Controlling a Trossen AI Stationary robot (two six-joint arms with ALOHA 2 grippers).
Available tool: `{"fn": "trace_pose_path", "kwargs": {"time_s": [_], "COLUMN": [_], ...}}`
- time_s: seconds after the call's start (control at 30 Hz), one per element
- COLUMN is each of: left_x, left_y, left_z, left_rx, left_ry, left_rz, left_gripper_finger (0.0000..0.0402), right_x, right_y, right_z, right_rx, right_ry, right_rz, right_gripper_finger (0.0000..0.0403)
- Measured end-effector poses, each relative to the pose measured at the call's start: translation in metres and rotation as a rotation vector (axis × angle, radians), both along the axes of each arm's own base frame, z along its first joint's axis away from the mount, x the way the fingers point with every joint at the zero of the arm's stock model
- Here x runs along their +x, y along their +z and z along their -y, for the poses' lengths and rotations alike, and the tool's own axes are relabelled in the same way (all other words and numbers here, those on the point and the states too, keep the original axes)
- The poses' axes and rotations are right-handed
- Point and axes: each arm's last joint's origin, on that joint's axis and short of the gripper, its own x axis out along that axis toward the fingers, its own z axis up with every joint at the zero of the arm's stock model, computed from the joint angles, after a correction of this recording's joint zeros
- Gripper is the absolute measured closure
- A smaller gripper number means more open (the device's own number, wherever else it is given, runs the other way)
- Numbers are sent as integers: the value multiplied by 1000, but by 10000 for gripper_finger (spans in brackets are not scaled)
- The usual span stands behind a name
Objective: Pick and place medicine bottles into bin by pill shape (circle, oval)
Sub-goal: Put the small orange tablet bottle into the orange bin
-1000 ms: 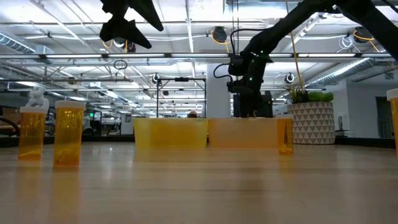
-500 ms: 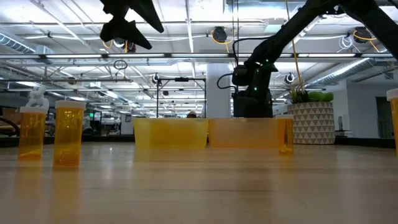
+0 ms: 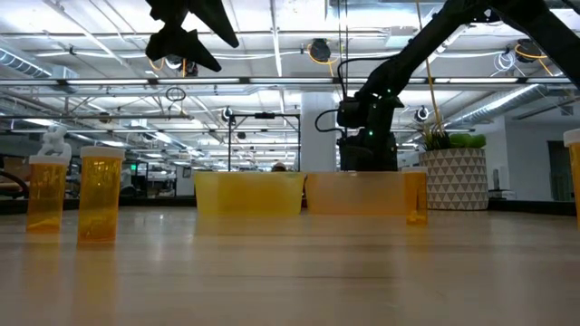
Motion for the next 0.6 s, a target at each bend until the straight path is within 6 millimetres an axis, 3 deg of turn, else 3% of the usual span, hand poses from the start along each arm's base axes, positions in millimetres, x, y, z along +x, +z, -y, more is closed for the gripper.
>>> {"fn": "trace_pose_path", "kwargs": {"time_s": [0.27,0.6], "left_x": [0,0], "left_y": [0,0], "left_z": [-6,-8], "left_rx": [5,10], "left_ry": [24,10], "left_rz": [0,-7], "left_gripper_finger": [153,153], "right_x": [-1,-9], "right_y": [5,53], "right_z": [-1,-13], "right_rx": [0,-69], "right_ry": [-18,-54], "right_rz": [8,100], "right_gripper_finger": [157,96]}}
